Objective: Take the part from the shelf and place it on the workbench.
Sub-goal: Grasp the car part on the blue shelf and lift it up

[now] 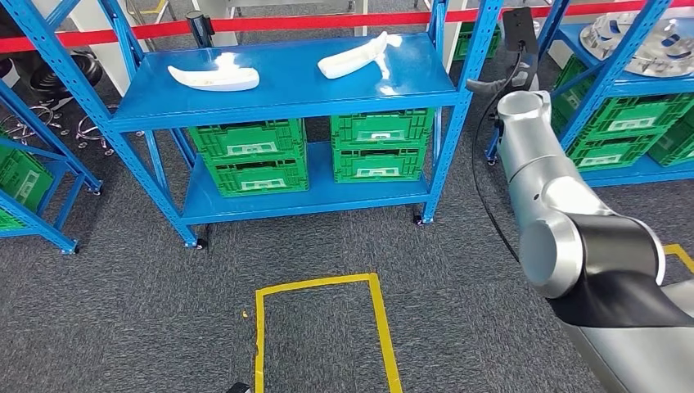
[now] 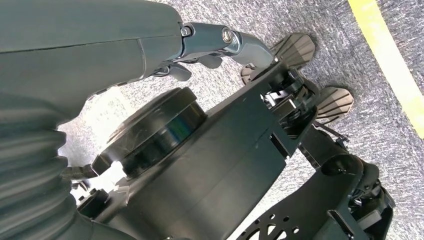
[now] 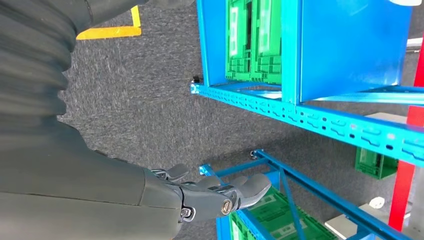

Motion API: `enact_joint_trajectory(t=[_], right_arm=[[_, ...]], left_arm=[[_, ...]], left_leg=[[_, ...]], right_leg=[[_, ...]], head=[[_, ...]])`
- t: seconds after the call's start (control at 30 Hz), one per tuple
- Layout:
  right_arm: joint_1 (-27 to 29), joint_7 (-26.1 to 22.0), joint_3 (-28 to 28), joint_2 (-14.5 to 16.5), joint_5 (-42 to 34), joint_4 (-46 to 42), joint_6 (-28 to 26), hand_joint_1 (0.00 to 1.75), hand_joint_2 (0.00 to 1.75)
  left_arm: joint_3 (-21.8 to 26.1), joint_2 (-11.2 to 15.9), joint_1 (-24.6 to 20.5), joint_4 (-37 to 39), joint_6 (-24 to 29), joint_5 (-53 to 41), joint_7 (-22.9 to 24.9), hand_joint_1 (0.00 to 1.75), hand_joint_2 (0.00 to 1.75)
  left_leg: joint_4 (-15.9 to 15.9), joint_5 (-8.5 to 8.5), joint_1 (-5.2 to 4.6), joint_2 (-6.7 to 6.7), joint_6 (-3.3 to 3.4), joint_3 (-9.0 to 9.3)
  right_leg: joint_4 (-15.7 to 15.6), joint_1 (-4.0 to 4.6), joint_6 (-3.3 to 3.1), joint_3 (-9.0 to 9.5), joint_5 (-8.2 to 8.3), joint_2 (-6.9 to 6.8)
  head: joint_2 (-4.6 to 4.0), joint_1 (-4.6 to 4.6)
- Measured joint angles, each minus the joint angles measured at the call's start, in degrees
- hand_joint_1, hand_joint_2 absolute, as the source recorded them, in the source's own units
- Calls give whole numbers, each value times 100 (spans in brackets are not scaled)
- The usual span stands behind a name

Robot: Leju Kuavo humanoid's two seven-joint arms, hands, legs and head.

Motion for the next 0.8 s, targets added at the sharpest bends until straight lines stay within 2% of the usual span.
enact_joint_trajectory(t=[0.47,0.6,0.8], right_arm=[[-5,-29,11,133,80,0,60,0,175],[3,34,125,466,335,-4,110,0,175],[97,-25,315,1279,560,-6,56,0,175]], left_arm=[[-1,1,1,0,0,-19,-9,0,175],[-10,2,2,0,0,-64,14,0,175],[-26,31,45,0,0,-56,-18,0,175]], left_leg=[[4,0,0,3,0,-4],[2,0,0,24,0,2],[0,4,8,24,-7,4]], right_leg=[[0,0,5,1,3,2],[2,4,4,-2,4,25],[3,19,2,-5,5,31]], head=[[1,1],[0,0],[0,0]])
